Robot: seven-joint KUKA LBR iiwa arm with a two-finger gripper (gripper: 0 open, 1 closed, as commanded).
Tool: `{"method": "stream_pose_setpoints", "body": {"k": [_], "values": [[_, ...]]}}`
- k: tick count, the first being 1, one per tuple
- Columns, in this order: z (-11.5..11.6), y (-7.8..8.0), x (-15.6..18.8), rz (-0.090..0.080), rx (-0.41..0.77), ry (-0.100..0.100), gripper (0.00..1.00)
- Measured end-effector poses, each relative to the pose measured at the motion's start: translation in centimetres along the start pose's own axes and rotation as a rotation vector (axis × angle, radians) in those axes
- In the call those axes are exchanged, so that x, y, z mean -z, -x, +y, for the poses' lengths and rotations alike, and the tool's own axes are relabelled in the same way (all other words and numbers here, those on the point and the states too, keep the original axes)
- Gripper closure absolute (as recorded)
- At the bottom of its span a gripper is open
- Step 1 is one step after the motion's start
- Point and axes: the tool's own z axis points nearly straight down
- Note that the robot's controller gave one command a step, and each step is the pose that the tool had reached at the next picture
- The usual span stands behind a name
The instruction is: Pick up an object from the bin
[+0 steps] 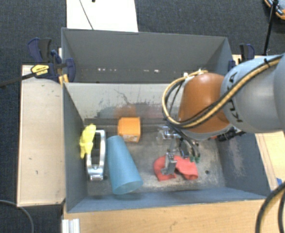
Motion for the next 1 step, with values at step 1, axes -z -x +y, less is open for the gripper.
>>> {"method": "stream_pose_setpoints", "body": {"k": [1], "values": [[-0.78, -1.97, -2.05, 0.0, 0.183, 0.001, 1.0]]}}
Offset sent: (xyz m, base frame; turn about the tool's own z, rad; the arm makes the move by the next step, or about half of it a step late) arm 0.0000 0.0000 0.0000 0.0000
